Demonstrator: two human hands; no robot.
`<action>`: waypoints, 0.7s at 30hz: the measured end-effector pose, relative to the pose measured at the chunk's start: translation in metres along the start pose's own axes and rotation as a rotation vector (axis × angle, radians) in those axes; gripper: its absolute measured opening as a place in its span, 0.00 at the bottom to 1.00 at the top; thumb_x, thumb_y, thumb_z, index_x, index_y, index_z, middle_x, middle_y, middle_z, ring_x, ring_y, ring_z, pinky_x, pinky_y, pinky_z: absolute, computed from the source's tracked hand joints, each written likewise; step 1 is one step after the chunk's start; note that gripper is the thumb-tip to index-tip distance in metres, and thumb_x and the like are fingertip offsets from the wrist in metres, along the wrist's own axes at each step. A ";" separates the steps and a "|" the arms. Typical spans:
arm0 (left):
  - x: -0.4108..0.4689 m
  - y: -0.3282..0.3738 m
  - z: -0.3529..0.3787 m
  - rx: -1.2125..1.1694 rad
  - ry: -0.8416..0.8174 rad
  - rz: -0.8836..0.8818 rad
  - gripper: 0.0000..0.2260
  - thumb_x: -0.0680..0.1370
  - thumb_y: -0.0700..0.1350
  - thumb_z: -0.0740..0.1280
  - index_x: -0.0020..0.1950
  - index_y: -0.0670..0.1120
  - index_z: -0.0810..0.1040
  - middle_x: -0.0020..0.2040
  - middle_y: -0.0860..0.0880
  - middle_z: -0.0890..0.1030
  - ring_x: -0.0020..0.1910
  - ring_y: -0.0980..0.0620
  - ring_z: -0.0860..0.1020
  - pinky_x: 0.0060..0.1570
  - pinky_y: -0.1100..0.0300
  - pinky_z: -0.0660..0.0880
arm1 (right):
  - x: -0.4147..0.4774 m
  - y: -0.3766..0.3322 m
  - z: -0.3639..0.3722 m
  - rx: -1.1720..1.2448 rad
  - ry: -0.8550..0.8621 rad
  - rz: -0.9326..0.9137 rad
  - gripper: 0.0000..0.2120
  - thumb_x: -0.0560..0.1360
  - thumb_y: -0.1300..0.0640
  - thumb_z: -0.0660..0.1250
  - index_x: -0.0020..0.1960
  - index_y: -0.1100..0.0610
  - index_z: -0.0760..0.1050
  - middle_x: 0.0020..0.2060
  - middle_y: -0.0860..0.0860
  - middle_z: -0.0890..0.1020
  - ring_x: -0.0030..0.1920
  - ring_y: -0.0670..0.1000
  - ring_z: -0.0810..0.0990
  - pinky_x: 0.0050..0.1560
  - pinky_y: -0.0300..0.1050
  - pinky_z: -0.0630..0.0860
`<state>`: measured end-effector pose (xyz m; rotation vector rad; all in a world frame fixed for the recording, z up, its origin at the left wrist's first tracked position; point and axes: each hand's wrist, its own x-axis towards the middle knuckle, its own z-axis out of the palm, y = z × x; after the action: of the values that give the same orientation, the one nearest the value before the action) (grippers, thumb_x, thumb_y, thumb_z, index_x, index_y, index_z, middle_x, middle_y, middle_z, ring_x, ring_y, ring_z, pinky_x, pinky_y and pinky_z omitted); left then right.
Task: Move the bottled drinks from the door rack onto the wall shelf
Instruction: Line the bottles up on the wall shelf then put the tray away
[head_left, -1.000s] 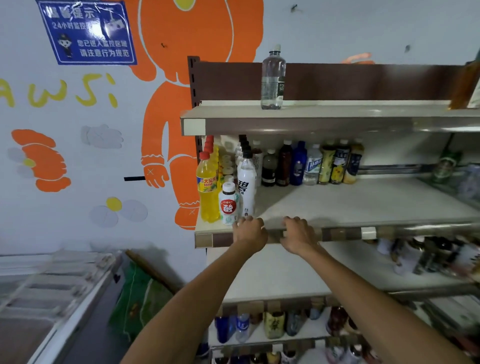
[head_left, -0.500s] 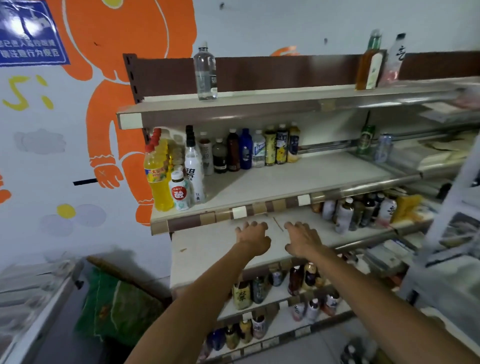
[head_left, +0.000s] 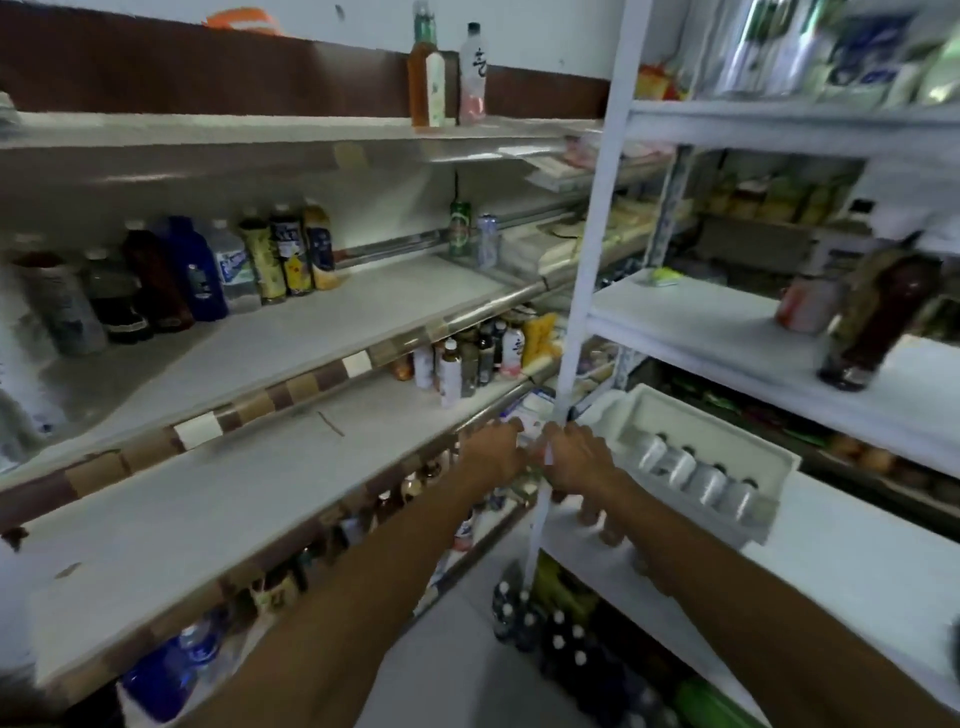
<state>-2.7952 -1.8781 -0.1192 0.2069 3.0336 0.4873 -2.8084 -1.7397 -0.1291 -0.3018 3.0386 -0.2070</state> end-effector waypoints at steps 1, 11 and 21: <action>0.010 0.008 0.006 -0.006 -0.001 0.034 0.17 0.81 0.51 0.60 0.68 0.46 0.72 0.64 0.44 0.77 0.63 0.43 0.74 0.61 0.53 0.69 | 0.001 0.014 0.001 -0.005 0.004 0.021 0.24 0.77 0.50 0.64 0.70 0.57 0.65 0.61 0.60 0.73 0.62 0.61 0.72 0.60 0.56 0.72; 0.105 0.064 0.059 -0.053 -0.187 0.278 0.18 0.80 0.46 0.62 0.69 0.44 0.70 0.63 0.42 0.77 0.61 0.43 0.75 0.58 0.54 0.70 | 0.020 0.104 0.026 0.037 -0.060 0.338 0.24 0.75 0.51 0.67 0.67 0.58 0.66 0.61 0.59 0.72 0.63 0.60 0.72 0.56 0.51 0.71; 0.181 0.112 0.132 -0.061 -0.337 0.375 0.18 0.78 0.46 0.63 0.67 0.42 0.69 0.56 0.40 0.79 0.54 0.40 0.78 0.50 0.53 0.74 | 0.039 0.196 0.071 0.179 -0.080 0.552 0.23 0.74 0.52 0.68 0.66 0.58 0.68 0.57 0.59 0.77 0.55 0.59 0.77 0.50 0.48 0.75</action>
<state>-2.9500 -1.7064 -0.2166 0.7765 2.6487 0.5051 -2.8773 -1.5659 -0.2297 0.5207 2.8562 -0.4047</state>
